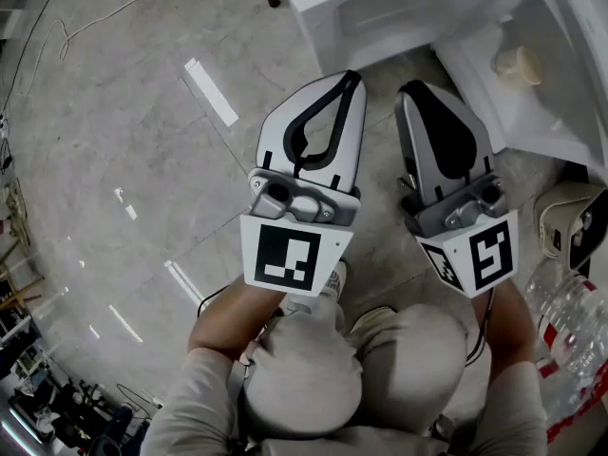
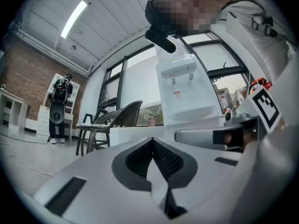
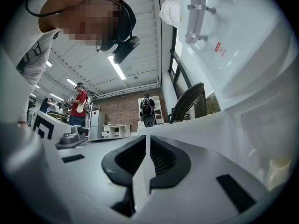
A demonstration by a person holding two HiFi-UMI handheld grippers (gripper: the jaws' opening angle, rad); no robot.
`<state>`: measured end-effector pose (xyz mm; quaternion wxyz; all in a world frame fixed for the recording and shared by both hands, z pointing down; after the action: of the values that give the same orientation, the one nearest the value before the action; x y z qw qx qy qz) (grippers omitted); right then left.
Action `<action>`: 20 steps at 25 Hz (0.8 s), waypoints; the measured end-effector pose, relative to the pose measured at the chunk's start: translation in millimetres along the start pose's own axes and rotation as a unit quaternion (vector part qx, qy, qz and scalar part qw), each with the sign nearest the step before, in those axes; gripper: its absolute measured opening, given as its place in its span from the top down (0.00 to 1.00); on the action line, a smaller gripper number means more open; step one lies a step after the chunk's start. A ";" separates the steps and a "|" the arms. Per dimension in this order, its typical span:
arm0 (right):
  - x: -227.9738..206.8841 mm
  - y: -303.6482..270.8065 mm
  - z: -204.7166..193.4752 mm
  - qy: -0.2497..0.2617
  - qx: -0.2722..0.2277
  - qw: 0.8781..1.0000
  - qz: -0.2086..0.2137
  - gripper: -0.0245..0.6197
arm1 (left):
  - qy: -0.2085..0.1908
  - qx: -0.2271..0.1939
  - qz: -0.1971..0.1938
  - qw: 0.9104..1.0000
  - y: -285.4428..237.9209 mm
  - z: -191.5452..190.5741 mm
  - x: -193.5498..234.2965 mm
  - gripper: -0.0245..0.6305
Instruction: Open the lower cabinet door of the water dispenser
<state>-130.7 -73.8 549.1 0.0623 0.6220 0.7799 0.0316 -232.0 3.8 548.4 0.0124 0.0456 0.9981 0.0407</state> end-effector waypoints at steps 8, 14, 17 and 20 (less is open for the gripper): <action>-19.6 90.5 111.2 0.004 0.014 0.994 -0.109 0.90 | -0.001 0.002 -0.037 0.999 -3.1 105.9 -42.4 0.96; -7.6 158.7 276.4 0.000 0.033 0.978 -0.206 0.90 | 0.006 0.006 -0.040 0.999 7.9 273.2 -57.1 0.96; -0.3 183.3 375.4 0.011 0.048 0.969 -0.244 0.90 | 0.015 0.002 -0.049 0.999 8.6 371.5 -63.2 0.96; 1.5 204.9 480.1 0.017 0.036 0.953 -0.299 0.90 | 0.019 -0.005 -0.063 0.998 5.1 467.9 -65.7 0.96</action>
<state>132.5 -40.0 99.5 0.0336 0.3613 0.9318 -0.0060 -152.8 40.3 84.0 -0.0038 -0.0181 0.9988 0.0460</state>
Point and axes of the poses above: the fingertips, and each gripper's own axes: y backward along the fingers, x to its left, z out of its top, the point moved 7 cm from there along y, backward along the fingers, and after that the axes turned 4 degrees about y, right-handed, at the moved point
